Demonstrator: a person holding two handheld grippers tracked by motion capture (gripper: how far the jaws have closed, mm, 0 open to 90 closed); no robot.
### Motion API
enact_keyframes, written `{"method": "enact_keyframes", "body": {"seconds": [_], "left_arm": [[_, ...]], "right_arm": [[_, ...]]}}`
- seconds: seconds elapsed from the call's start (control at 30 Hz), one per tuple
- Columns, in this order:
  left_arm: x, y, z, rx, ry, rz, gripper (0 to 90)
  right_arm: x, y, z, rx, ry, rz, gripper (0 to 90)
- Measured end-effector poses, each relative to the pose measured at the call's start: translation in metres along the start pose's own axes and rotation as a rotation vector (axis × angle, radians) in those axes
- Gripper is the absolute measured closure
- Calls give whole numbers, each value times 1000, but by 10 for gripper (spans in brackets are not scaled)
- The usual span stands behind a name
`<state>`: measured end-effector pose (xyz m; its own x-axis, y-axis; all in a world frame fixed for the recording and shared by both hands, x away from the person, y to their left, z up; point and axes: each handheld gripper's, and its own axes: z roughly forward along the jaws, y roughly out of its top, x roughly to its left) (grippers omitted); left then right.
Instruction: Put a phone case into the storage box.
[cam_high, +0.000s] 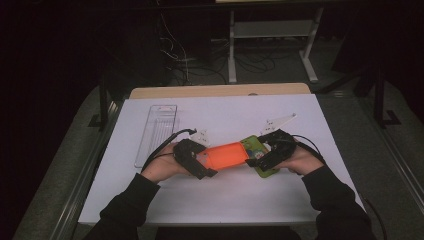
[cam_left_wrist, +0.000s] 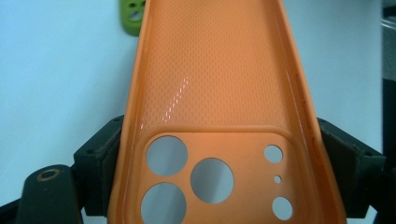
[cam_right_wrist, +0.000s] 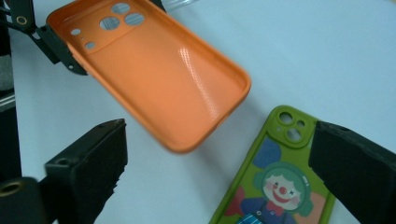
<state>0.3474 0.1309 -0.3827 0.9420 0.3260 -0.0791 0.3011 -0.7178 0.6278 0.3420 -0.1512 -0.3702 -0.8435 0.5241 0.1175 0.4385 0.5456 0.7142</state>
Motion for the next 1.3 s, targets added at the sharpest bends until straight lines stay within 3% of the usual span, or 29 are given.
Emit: {"method": "enact_keyframes", "body": {"seconds": [0.13, 0.3, 0.37, 0.4, 0.53, 0.77, 1.0, 1.3], "left_arm": [[2, -1, 1, -6, 36, -38, 156], [5, -2, 2, 2, 75, -69, 156], [4, -2, 3, -5, 95, -81, 156], [6, -1, 1, 16, 101, -62, 156], [5, -1, 3, 1, 121, -108, 156], [3, 0, 3, -15, 147, -120, 156], [3, 0, 4, -17, 145, -123, 156], [3, 0, 4, -15, 141, -124, 156]], "right_arm": [[5, -2, 4, 5, -19, 36, 22], [10, -7, 10, -30, -49, 59, 35], [13, -9, 13, -46, -70, 66, 33], [14, -10, 15, -52, -77, 71, 23], [18, -12, 21, -77, -138, 110, 14], [19, -20, 33, -147, -151, 196, 10], [20, -24, 46, -123, -151, 175, 10], [23, -23, 47, -110, -179, 127, 10]]}}
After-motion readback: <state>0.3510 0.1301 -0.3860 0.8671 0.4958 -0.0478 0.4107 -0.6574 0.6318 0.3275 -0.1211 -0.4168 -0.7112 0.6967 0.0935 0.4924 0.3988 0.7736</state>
